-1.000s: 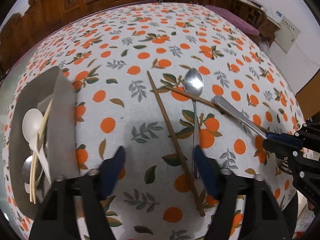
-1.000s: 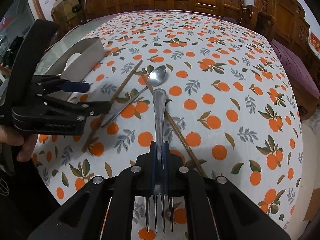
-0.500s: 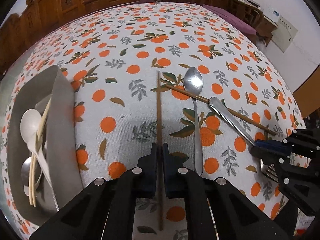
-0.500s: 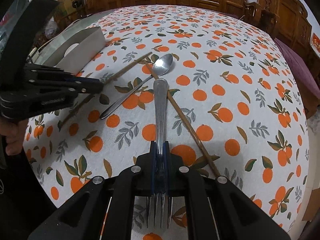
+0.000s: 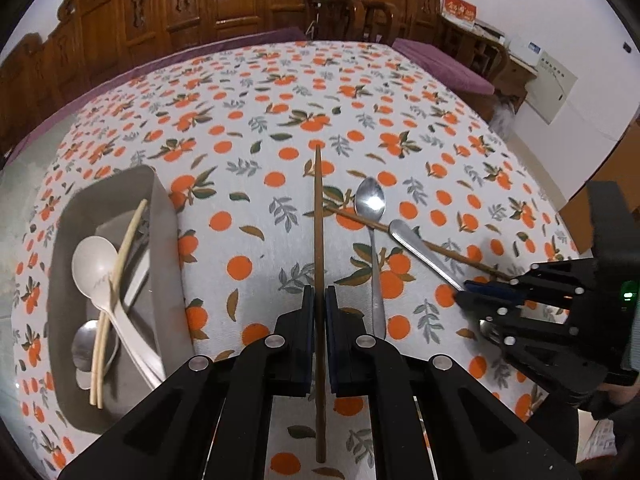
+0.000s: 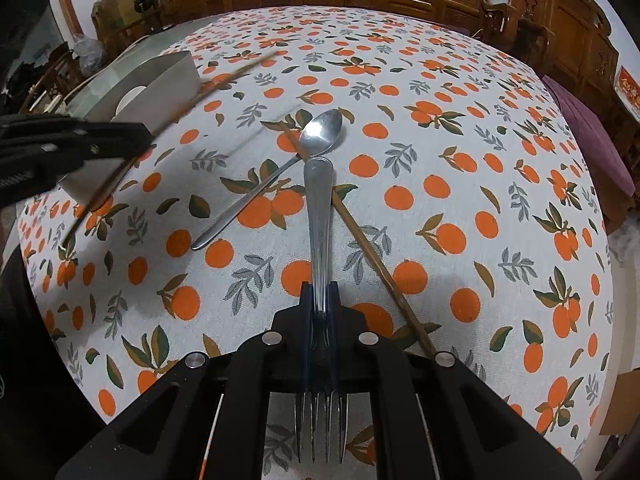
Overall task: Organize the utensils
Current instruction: 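Grasp another wooden chopstick with the left tool while the right tool holds the metal fork, then lower the chopstick into the tray and open the left tool while the right tool carries the metal fork over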
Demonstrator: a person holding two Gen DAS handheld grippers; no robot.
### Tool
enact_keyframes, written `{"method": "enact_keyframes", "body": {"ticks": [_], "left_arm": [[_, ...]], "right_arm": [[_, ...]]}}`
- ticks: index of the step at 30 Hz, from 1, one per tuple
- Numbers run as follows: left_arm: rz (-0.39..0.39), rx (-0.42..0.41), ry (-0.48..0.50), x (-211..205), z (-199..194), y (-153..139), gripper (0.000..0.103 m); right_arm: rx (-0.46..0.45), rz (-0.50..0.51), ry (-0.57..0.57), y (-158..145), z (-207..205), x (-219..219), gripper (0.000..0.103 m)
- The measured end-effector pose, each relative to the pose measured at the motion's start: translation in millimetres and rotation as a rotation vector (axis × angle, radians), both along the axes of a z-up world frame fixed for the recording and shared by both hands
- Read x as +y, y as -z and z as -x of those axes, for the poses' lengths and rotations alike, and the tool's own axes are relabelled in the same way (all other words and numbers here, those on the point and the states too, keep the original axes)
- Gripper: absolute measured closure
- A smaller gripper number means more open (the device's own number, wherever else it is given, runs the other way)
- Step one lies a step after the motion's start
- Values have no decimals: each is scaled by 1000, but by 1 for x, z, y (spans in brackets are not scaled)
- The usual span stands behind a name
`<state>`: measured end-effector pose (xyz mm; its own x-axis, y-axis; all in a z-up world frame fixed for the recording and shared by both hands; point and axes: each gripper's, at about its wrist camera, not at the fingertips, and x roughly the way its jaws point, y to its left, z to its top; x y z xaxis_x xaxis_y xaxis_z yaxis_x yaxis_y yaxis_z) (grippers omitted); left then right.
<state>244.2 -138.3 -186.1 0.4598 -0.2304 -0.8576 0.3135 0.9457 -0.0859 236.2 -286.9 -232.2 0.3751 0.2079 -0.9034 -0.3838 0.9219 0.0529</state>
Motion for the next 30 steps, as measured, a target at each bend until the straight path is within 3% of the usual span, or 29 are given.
{"method": "enact_keyframes", "body": {"ticks": [3, 14, 30], "left_arm": [[9, -19, 0, 6, 3, -10, 99], [38, -75, -39, 48, 11, -40, 99], [30, -72, -123, 117, 10, -37, 99]], "right_arm": [[29, -28, 16, -1, -4, -2, 95], [-43, -60, -9, -36, -1, 29, 95], [-94, -67, -70, -69, -13, 82, 95]]}}
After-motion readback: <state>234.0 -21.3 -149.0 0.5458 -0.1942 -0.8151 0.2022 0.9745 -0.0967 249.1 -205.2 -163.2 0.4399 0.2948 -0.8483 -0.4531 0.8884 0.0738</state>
